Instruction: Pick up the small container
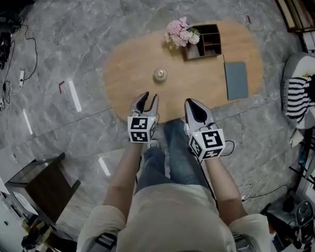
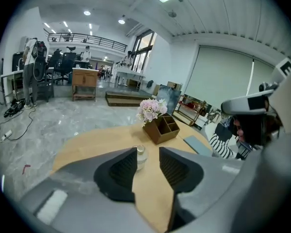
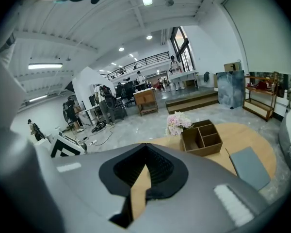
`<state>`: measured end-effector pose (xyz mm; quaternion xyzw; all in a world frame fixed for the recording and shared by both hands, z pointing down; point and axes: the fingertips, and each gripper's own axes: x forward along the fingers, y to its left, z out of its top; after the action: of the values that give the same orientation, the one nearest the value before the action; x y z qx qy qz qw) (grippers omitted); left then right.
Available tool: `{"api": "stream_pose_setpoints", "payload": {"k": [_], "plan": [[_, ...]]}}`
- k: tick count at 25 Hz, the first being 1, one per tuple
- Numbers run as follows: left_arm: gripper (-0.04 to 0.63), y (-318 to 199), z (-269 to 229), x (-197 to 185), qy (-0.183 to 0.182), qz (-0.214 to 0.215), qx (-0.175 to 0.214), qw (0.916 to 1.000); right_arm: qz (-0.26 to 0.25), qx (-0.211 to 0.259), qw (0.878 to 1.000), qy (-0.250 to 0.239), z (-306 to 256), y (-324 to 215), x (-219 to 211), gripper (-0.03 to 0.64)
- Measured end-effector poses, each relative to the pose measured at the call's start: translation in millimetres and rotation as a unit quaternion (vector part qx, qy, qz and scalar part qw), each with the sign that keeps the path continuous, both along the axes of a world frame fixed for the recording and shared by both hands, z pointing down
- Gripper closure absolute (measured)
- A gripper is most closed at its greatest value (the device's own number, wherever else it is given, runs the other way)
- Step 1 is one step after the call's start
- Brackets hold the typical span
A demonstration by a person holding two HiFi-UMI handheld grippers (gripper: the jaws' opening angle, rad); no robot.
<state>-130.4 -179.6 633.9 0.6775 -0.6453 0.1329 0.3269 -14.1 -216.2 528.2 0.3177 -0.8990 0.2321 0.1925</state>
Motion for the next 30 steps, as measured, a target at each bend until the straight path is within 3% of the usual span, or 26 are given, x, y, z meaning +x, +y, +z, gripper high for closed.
{"api": "stream_pose_setpoints", "payload": {"k": [7,17,25,30], "plan": [[0.329,-29.5,72.5,-3.0,-0.018,0.023,-0.014,0.9995,-0.005,-0.019,1.0,0.001,46.3,-19.6,-5.9,0.614],[0.227,-77.0,148.9,-2.7,-0.073,0.065,-0.019,0.995,-0.006,-0.055,0.998,0.003,108.2,-36.1,-3.5,0.615],[0.206,-109.2,178.4,-1.9,-0.109,0.07,-0.013,0.9915,-0.001,-0.083,0.996,-0.006,135.3,-41.1,1.3,0.614],[0.207,-113.8,193.8,0.6,-0.111,0.061,-0.015,0.9919,0.004,-0.095,0.995,-0.008,147.3,-43.8,5.4,0.614]]}}
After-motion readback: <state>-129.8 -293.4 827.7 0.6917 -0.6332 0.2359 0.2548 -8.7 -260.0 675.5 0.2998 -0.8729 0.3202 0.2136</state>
